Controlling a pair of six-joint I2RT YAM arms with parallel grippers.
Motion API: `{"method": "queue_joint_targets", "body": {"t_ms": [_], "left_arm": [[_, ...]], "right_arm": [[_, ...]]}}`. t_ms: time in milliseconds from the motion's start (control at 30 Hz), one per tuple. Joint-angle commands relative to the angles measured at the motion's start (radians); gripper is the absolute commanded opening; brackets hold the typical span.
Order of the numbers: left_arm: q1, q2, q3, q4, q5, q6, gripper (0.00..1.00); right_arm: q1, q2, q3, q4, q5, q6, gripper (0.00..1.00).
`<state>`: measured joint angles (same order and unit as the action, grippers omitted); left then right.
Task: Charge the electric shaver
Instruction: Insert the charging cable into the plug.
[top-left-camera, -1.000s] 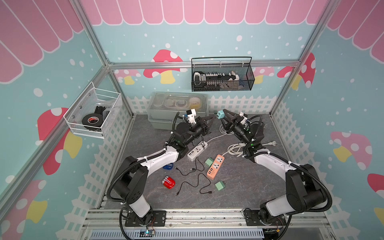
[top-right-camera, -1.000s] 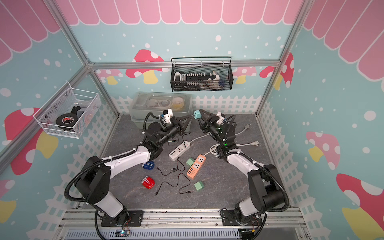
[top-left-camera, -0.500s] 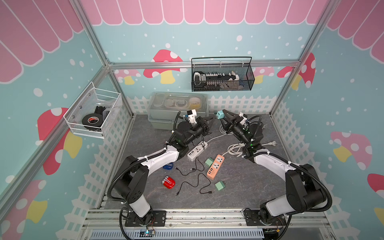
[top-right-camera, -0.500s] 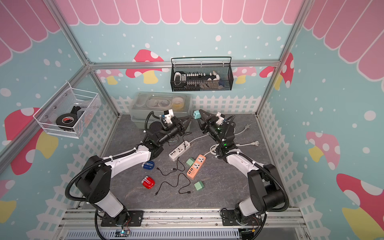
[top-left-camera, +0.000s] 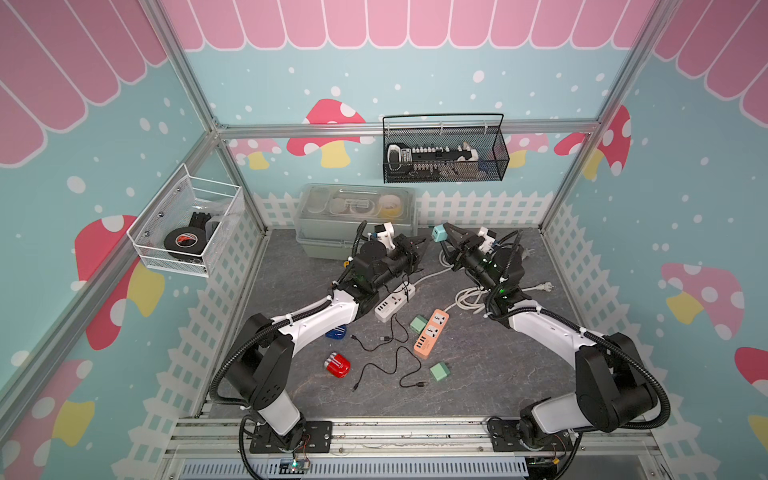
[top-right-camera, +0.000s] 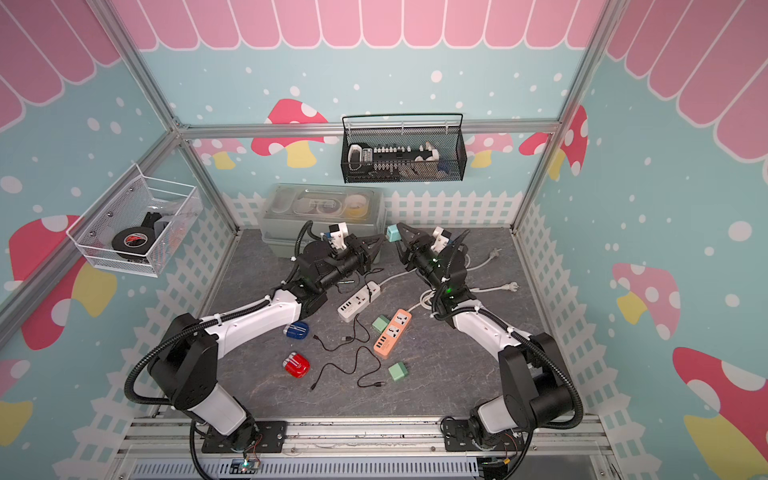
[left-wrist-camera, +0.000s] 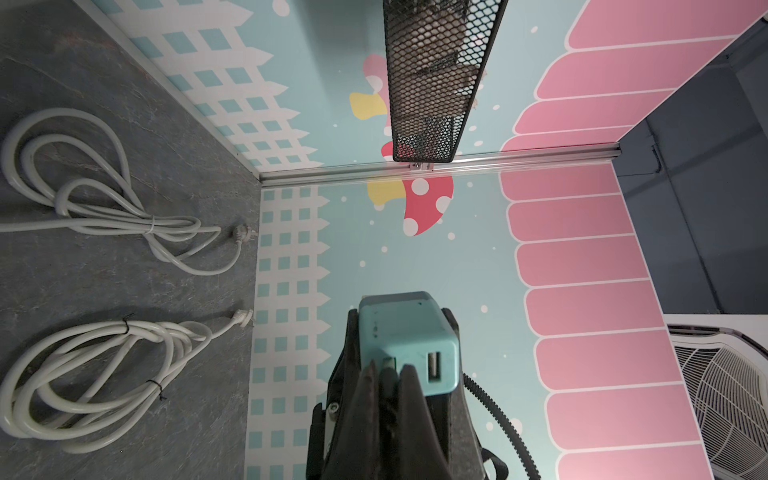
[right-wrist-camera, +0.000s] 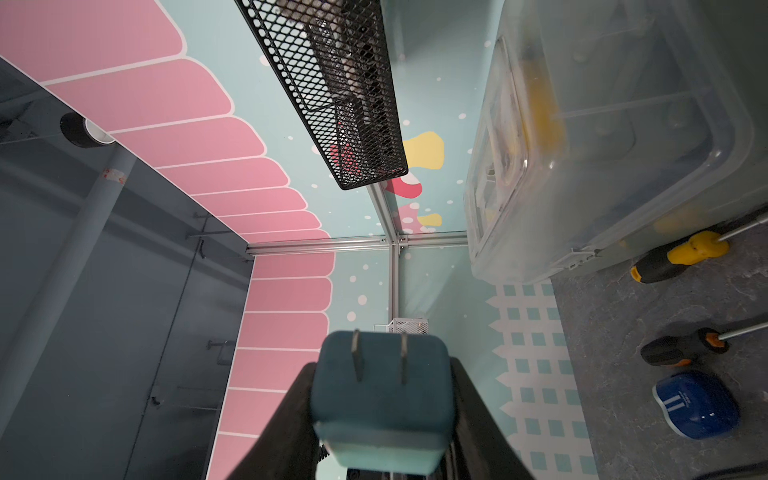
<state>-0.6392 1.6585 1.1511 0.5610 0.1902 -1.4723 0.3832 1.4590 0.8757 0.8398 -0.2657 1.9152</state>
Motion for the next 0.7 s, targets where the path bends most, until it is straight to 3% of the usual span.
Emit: {"method": "queue_joint_targets", "body": {"t_ms": [0, 333, 667], "left_arm": [[-0.001, 0.002, 0.015, -0.075, -0.056, 0.018, 0.0], [-0.002, 0.017, 0.026, -0.079, -0.066, 0.024, 0.0], [-0.019, 0.078, 0.049, -0.019, -0.008, -0.003, 0.0]], "right_arm": [[0.032, -0.046, 0.015, 0.068, -0.017, -0.005, 0.0], [0.056, -0.065, 0.051, -0.023, -0.035, -0.015, 0.0], [0.079, -0.03, 0.093, -0.024, -0.048, 0.016, 0.0]]}}
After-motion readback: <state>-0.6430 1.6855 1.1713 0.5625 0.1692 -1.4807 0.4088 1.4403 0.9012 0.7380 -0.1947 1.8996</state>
